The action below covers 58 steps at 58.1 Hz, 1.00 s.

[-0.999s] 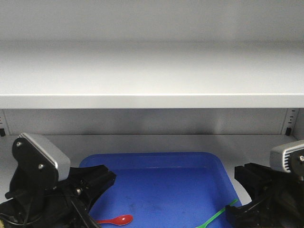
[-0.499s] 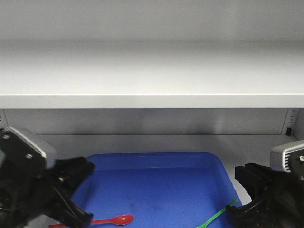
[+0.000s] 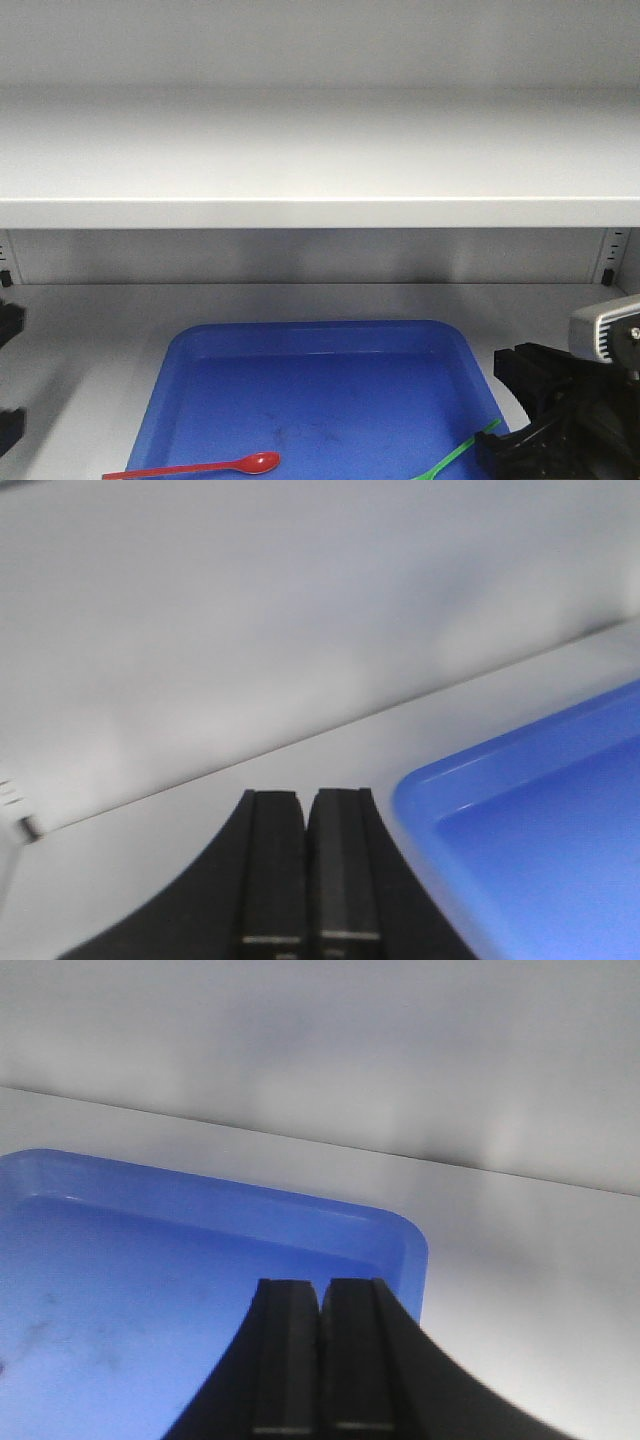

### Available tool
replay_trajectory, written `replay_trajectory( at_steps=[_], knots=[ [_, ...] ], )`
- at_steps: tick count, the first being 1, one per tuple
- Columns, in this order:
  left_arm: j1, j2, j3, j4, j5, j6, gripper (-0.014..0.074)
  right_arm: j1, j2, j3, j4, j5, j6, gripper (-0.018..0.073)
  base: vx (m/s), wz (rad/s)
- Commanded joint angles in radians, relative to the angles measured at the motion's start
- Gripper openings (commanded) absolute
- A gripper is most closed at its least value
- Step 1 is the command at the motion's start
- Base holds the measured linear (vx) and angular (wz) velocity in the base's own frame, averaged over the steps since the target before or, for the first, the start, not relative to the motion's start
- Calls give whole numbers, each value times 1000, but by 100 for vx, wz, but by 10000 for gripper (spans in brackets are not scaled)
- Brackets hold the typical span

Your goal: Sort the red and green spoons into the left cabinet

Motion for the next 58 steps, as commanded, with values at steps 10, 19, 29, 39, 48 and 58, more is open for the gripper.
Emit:
replay_trajectory(
  at_steps=[10, 19, 29, 39, 48, 58],
  knots=[
    [24, -203, 242, -10, -237, -30, -1, 0, -13, -31, 5, 13, -2, -7, 0, 0],
    [25, -374, 407, -9, -241, -98, -1, 0, -13, -31, 5, 13, -2, -7, 0, 0],
    [112, -612, 549, -9, -193, -189, -1, 0, -13, -31, 5, 9, -2, -7, 0, 0],
    [183, -767, 644, -9, -148, -213, -1, 0, -13, -31, 5, 9, -2, -7, 0, 0],
    [202, -866, 704, -8, -103, -211, -1, 0, -13, -31, 5, 9, -2, -7, 0, 0],
    [202, -858, 704, -8, -83, -211, -1, 0, -13, -31, 5, 10, -2, -7, 0, 0]
  ],
)
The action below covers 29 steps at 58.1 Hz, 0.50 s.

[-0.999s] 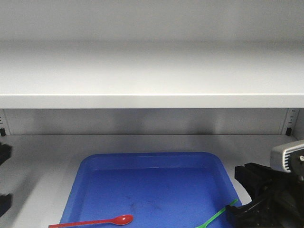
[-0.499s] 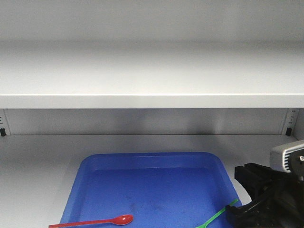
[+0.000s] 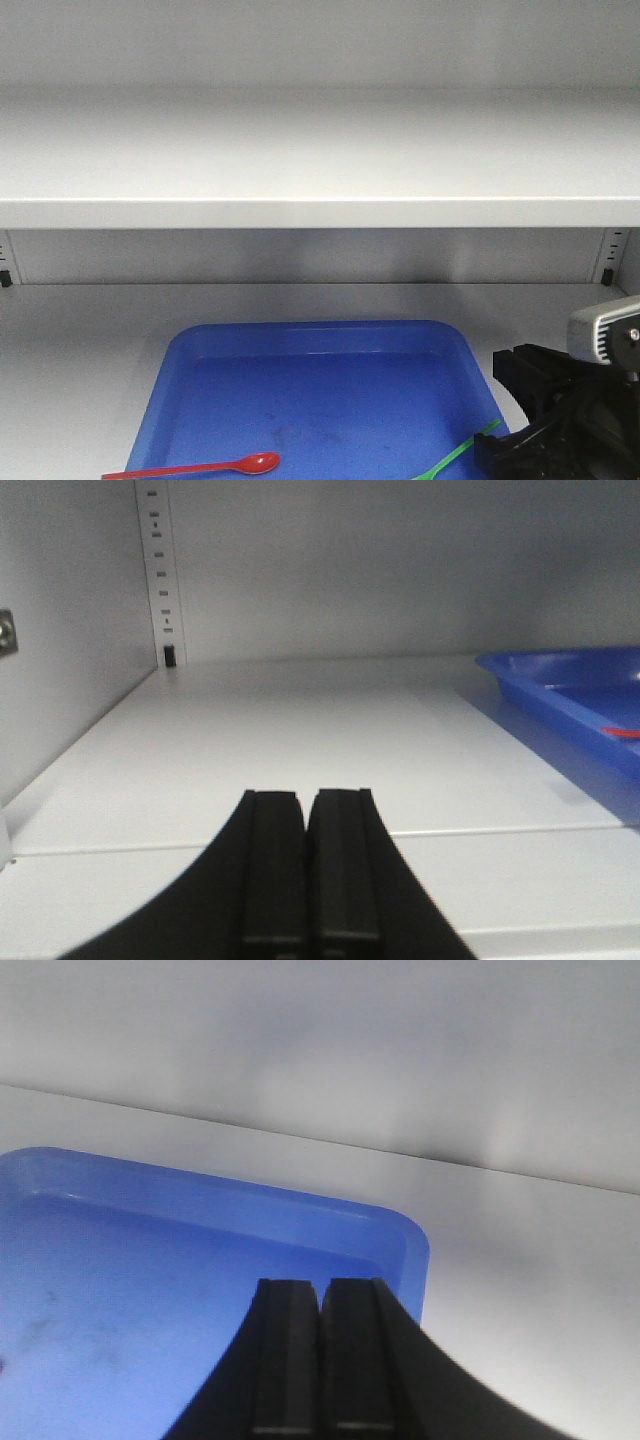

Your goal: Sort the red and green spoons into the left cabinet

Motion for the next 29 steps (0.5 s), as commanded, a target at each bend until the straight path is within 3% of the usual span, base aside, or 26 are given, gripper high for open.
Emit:
replay_trajectory(
  at_steps=[1, 29],
  knots=[
    [1, -20, 17, -6, -68, -11, -1, 0, -13, -31, 5, 10, -2, -7, 0, 0],
    [1, -19, 17, -6, -68, -11, -1, 0, -13, -31, 5, 10, -2, -7, 0, 0]
  ],
)
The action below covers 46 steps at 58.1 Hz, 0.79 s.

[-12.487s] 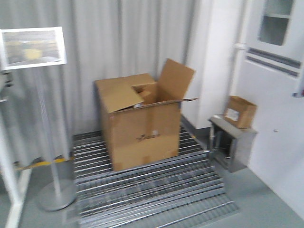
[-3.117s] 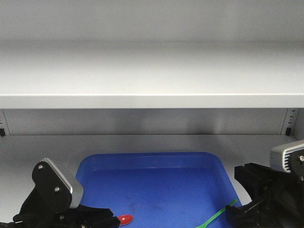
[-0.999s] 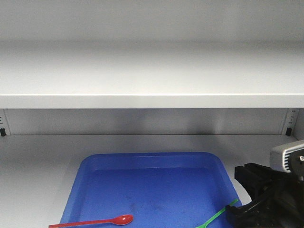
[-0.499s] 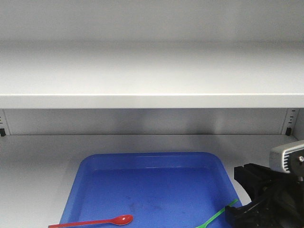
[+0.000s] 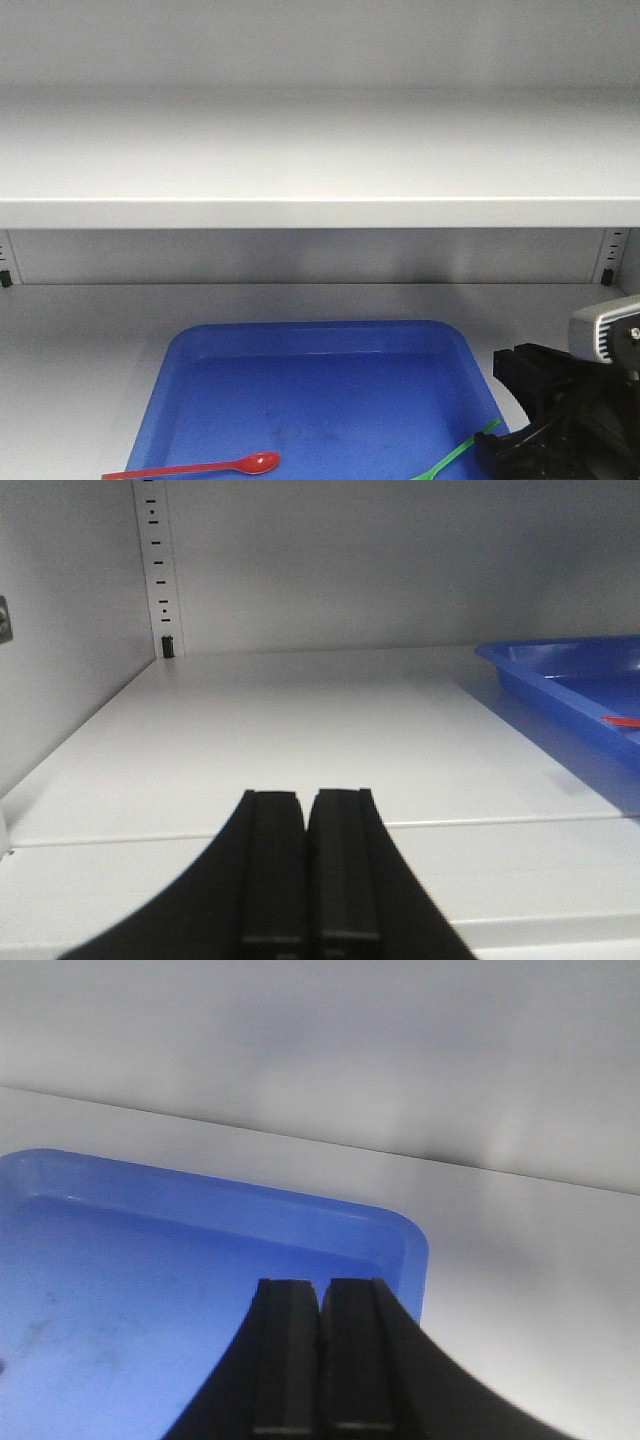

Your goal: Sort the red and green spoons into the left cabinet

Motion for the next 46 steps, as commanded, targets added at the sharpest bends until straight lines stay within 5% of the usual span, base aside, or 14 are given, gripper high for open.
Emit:
replay_trajectory(
  at_steps=[1, 35, 46],
  knots=[
    [1, -19, 17, -6, -77, -11, -1, 0, -13, -31, 3, 10, -2, -7, 0, 0],
    [1, -19, 17, -6, -77, -11, -1, 0, -13, -31, 3, 16, 13, -7, 0, 0],
    [1, -19, 17, -6, -77, -11, -1, 0, -9, -31, -25, 223, 2, -7, 0, 0]
  ],
)
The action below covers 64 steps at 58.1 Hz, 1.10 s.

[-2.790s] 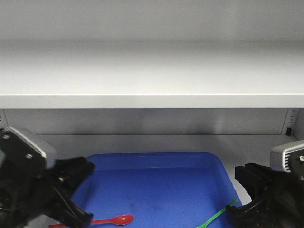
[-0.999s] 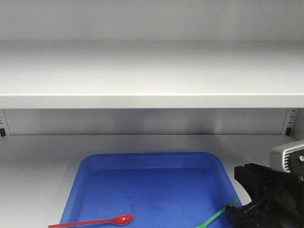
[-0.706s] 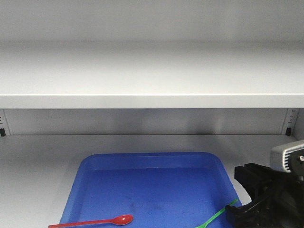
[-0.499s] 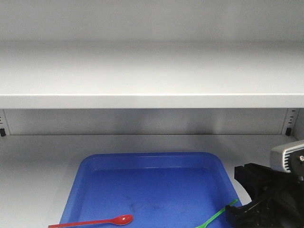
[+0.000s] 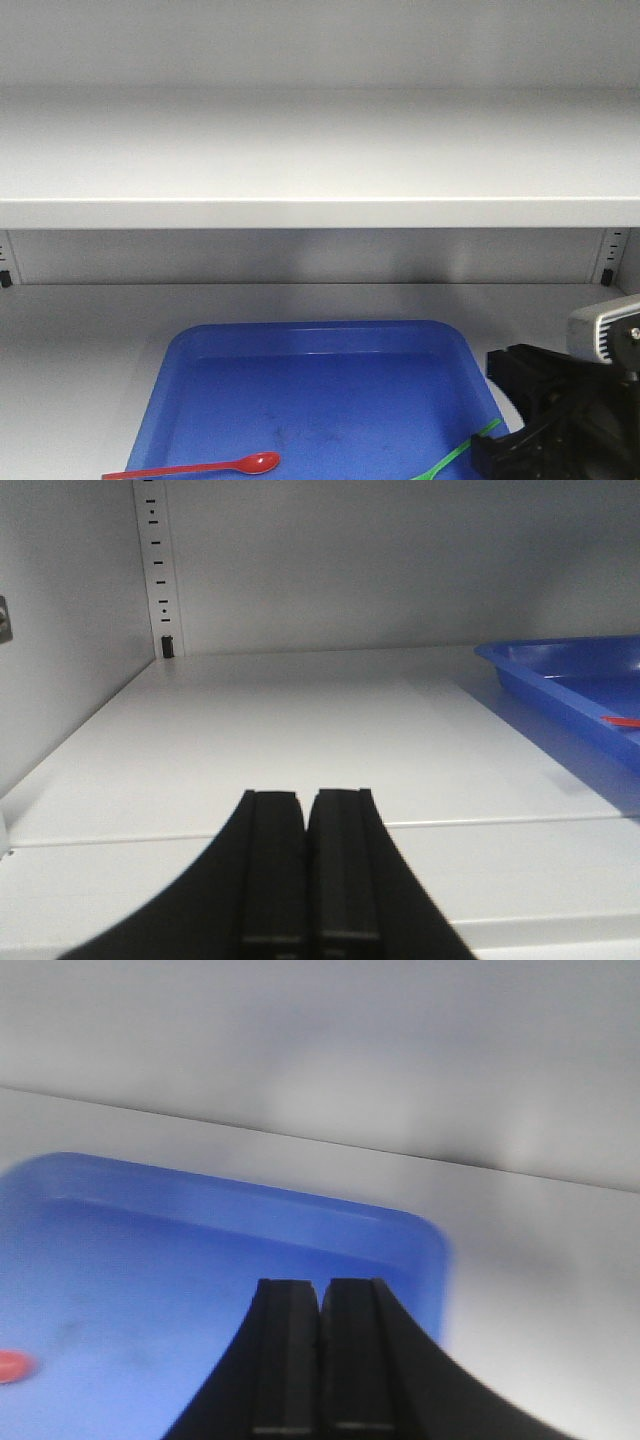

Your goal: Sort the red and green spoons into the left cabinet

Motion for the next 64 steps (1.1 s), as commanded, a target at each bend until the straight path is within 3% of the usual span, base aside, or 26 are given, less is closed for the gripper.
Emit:
replay_trajectory(
  at_steps=[1, 8, 14, 18, 27, 33, 39, 50, 64],
  knots=[
    [1, -19, 17, -6, -77, -11, -1, 0, -9, -31, -39, 168, -13, -7, 0, 0],
    [1, -19, 17, -6, -77, -11, -1, 0, -9, -31, -182, 297, 11, -7, 0, 0],
    [1, -19, 17, -6, -77, -11, -1, 0, -7, -31, -370, 313, 214, -7, 0, 0],
    [1, -19, 17, -6, -77, -11, -1, 0, -7, -31, -615, 294, 489, -7, 0, 0],
    [1, -19, 17, -6, -77, -11, -1, -24, -6, -31, -1347, 252, 1214, -7, 0, 0],
    [1, -19, 17, -6, -77, -11, -1, -107, -7, -31, -1649, 264, 1584, -7, 0, 0],
    [1, -19, 17, -6, -77, -11, -1, -195, -9, -31, -1767, 297, 1727, -7, 0, 0],
    [1, -19, 17, -6, -77, -11, -1, -333, -59, -13, -1769, 285, 1680, -7, 0, 0],
    [1, -19, 17, -6, -77, -11, -1, -478, -299, 253, -1751, 96, 1703, -7, 0, 0]
  ],
)
